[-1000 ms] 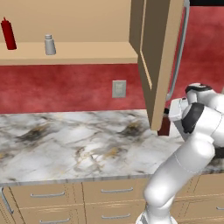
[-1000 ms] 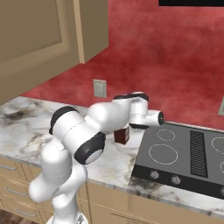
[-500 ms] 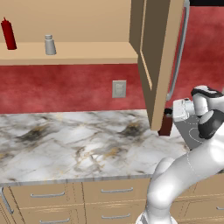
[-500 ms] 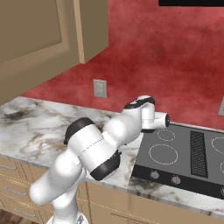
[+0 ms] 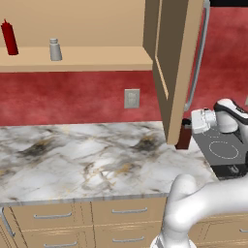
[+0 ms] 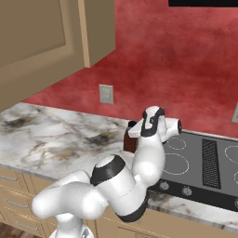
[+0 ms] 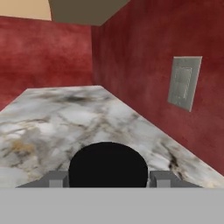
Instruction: Collect the paprika, ketchup, and shaker from the cabinet and place them next to the stove.
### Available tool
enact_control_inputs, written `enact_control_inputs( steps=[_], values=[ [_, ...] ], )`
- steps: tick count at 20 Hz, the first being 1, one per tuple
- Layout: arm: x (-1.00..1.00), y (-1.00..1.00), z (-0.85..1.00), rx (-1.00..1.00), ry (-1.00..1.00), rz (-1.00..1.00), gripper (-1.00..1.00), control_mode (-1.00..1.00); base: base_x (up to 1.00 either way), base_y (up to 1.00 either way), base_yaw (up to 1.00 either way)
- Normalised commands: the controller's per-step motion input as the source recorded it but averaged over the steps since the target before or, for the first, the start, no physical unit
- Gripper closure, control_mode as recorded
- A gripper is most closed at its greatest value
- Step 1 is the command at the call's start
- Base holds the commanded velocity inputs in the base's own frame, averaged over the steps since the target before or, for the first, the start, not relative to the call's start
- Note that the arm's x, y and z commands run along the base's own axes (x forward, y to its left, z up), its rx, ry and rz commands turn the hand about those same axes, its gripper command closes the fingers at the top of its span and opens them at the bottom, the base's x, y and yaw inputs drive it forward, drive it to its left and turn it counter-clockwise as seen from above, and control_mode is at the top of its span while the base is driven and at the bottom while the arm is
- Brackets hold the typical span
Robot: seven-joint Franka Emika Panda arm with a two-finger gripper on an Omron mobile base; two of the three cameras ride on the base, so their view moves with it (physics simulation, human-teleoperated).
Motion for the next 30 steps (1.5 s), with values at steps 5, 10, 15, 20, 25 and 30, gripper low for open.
enact_control_inputs(
  steps=[5, 10, 15, 20, 25, 30],
  values=[
    [-0.18, 0.04, 0.0, 0.0, 0.0, 0.0, -1.0, -1.0, 0.0, 0.0, 0.0],
    [-0.33, 0.06, 0.05, 0.0, -0.03, 0.0, -1.0, -1.0, 0.0, 0.0, 0.0],
    [-0.18, 0.11, 0.17, 0.0, -0.03, 0.0, -1.0, -1.0, 0.0, 0.0, 0.0],
    [-0.17, 0.16, 0.15, 0.0, -0.02, 0.0, -1.0, -1.0, 0.0, 0.0, 0.0],
    [-0.27, 0.05, 0.48, -0.02, -0.09, 0.0, -1.0, -1.0, 0.0, 0.0, 0.0],
    [-0.26, 0.0, 0.61, -0.05, -0.14, 0.0, -1.0, -1.0, 0.0, 0.0, 0.0]
  ],
)
